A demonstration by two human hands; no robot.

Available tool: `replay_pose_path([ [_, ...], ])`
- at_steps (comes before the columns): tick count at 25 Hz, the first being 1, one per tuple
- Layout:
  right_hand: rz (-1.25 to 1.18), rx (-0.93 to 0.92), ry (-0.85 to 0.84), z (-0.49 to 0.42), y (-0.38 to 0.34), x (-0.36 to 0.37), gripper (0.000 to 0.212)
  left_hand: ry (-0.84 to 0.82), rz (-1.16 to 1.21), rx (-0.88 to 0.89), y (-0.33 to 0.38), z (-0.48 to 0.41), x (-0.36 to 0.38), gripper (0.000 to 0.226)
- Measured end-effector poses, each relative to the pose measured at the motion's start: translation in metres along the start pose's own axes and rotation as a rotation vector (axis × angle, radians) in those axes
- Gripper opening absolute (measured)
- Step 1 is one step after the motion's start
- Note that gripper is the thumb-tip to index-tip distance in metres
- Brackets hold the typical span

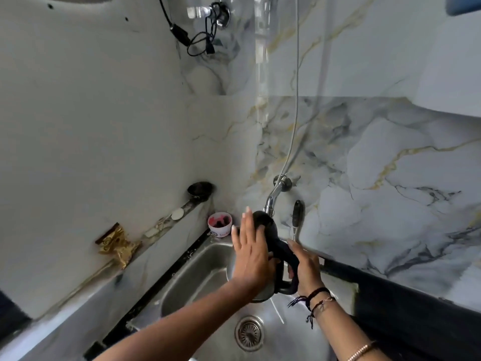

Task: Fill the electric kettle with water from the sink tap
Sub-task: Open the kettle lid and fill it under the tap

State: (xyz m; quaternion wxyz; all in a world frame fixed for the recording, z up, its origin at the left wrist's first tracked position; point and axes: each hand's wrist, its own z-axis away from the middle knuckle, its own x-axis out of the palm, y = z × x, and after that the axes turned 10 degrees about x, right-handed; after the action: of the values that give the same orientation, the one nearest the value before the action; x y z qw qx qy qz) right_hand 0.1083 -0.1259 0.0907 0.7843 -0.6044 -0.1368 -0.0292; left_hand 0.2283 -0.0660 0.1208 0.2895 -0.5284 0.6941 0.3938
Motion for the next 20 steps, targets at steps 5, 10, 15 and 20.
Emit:
replay_pose_path([
  [5, -0.093, 0.07, -0.015, -0.031, 0.019, 0.021, 0.028, -0.177, -0.43, 0.495, -0.027, -0.017, 0.011, 0.069],
  [10, -0.057, 0.159, 0.062, -0.068, 0.054, 0.007, 0.026, -0.248, -0.392, 0.629, -0.029, -0.023, 0.038, 0.084],
  [15, -0.019, 0.055, 0.0, -0.091, 0.081, -0.015, 0.02, -0.159, -0.074, 0.37, -0.009, -0.024, 0.061, 0.08],
  [20, -0.258, 0.291, 0.028, -0.119, 0.099, -0.022, 0.03, 0.089, 0.211, -0.206, -0.025, -0.065, 0.063, 0.062],
])
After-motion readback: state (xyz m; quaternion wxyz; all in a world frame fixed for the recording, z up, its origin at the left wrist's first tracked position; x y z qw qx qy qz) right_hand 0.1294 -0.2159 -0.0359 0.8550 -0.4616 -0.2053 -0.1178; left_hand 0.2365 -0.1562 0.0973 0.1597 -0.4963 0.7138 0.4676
